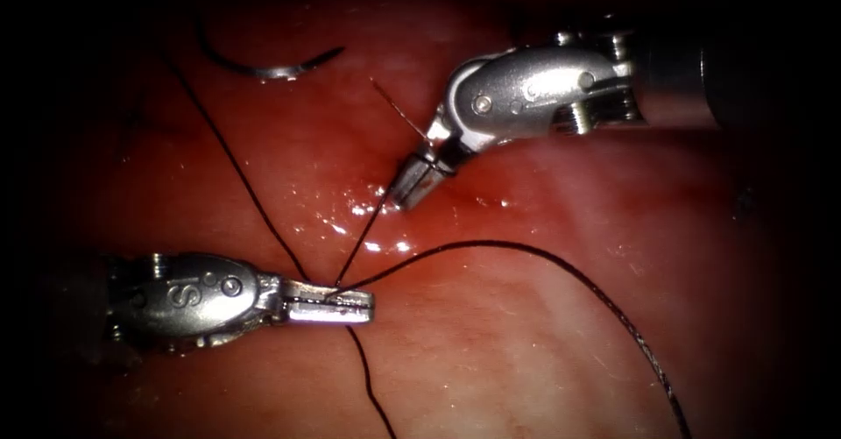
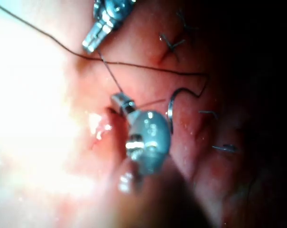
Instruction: Wound Closure
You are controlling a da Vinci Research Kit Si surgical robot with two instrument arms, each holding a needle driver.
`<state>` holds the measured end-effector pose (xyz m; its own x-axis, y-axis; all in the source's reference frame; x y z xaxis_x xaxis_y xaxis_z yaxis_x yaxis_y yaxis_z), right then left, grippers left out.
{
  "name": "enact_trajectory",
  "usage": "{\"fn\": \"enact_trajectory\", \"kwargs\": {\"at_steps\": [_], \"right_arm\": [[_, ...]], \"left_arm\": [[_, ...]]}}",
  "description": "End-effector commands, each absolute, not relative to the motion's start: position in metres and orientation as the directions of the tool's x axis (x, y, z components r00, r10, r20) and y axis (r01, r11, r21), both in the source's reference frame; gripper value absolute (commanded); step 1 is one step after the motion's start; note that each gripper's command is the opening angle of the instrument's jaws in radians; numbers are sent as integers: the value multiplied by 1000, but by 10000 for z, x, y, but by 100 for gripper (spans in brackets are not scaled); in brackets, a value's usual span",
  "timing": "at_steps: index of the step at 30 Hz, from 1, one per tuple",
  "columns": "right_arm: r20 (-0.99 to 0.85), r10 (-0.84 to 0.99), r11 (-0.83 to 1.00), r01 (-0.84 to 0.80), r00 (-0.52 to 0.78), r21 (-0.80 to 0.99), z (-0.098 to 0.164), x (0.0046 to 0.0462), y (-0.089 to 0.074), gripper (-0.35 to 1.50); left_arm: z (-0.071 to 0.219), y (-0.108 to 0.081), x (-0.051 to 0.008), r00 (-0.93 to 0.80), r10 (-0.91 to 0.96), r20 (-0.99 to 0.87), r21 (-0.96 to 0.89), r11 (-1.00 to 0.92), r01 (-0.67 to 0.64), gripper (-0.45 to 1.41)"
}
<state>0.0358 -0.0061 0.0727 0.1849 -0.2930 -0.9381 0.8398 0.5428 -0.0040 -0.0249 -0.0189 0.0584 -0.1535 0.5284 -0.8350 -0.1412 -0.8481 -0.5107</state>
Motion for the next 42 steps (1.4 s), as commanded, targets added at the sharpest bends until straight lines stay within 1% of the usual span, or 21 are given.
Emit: {"fn": "enact_trajectory", "kwargs": {"at_steps": [1,6,16,25,35,42], "right_arm": [[-940,-287,550,835,185,-3,731,367,-58,-35],[-941,-275,563,826,197,9,735,371,-56,-35],[-932,-284,590,807,227,16,753,363,-39,-35],[-923,-297,630,777,246,5,768,371,-47,-35],[-902,-281,706,707,327,37,776,371,-28,-35],[-897,-272,724,688,348,47,778,367,-25,-35]], "left_arm": [[586,-195,-256,-157,529,-834,-512,-848,-136,-45],[570,-214,-263,-161,529,-833,-515,-849,-120,-45],[532,-248,-277,-162,530,-832,-522,-848,-91,-45],[501,-285,-294,-166,524,-836,-521,-851,-62,-45],[482,-334,-322,-166,499,-851,-507,-862,8,-45],[486,-329,-321,-165,496,-853,-505,-863,18,-45]]}}
